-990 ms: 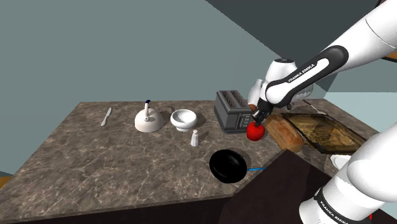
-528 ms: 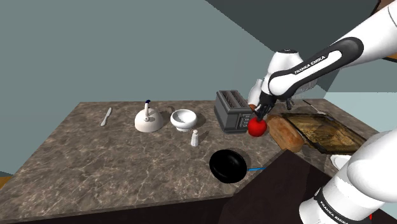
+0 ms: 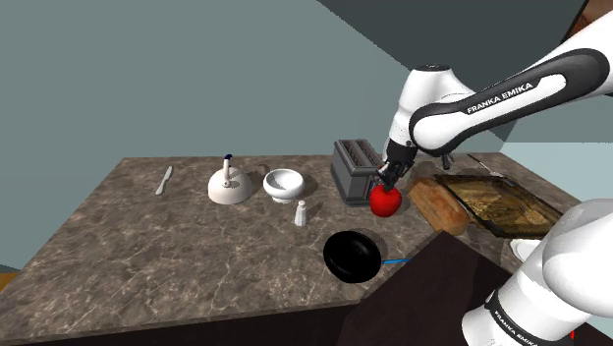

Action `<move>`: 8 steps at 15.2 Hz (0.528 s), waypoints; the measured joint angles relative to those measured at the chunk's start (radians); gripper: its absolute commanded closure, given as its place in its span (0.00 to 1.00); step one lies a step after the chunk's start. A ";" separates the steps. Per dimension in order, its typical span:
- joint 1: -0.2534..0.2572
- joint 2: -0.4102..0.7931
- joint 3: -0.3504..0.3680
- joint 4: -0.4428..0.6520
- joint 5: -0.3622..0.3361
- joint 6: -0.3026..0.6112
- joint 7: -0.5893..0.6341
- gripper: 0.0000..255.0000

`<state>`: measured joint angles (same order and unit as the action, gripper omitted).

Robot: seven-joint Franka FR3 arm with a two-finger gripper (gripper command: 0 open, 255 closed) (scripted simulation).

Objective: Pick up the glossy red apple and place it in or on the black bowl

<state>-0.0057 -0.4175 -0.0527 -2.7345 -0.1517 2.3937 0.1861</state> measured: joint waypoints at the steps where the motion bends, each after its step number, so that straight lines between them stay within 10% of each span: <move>1: 0.016 -0.010 0.022 0.002 0.011 -0.016 0.027 1.00; 8: 0.112 -0.063 0.153 0.043 0.082 -0.122 0.189 1.00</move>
<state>0.1065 -0.4804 0.1003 -2.6916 -0.0701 2.2713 0.3747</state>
